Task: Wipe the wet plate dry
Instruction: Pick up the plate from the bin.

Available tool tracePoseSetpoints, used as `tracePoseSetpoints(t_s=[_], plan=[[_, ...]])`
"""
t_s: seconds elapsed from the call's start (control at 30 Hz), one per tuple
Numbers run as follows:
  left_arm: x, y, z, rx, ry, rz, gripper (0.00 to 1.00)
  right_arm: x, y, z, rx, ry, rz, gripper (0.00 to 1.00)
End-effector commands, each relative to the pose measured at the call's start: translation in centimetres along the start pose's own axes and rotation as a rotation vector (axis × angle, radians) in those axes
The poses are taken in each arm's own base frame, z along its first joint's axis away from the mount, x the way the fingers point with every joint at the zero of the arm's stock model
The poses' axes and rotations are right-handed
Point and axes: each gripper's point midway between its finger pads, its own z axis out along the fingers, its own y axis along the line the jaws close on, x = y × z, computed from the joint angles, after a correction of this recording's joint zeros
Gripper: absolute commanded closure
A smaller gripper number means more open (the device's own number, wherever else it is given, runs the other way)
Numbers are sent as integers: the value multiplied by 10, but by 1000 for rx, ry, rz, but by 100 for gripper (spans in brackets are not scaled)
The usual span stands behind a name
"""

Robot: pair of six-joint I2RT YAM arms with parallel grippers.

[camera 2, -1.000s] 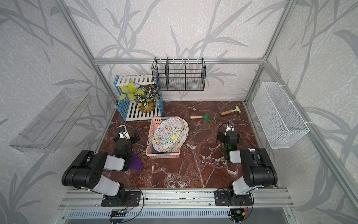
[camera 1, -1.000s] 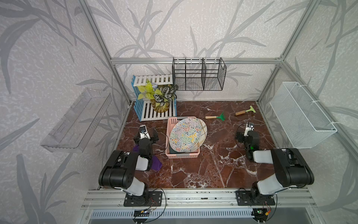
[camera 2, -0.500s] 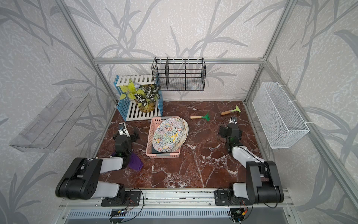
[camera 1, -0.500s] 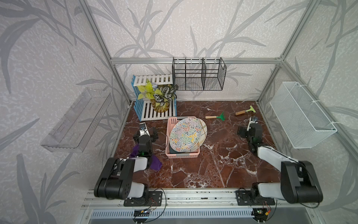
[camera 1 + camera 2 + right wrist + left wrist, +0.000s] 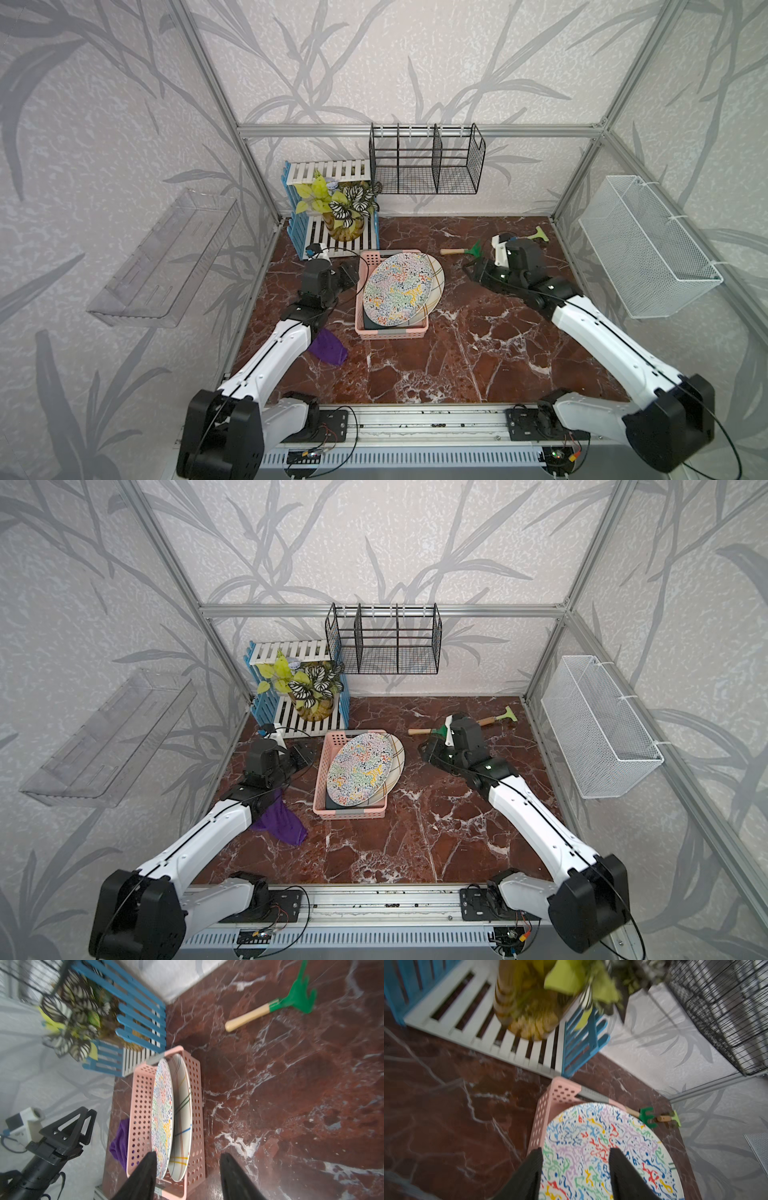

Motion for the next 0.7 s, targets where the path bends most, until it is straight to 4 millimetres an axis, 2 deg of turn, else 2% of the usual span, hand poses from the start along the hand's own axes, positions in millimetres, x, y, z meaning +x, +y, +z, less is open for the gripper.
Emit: tracePoseSetpoints(t_s=[0.0,0.1,0.23,0.47,0.57,0.67], plan=[[24,8,5,-29,129,21,58,11,26,17,-13,77,-8,51],[33,18,13,-65,164,33,64,19,27,44,14,123,-16,59],[42,22,16,-55,172,38,66,26,28,74,28,172,-30,59],[69,20,29,14,257,1,67,45,52,117,-36,294,-27,57],[77,12,31,70,267,-26,69,50,72,126,-124,316,6,61],[76,2,30,107,250,-29,70,54,88,130,-188,320,44,63]])
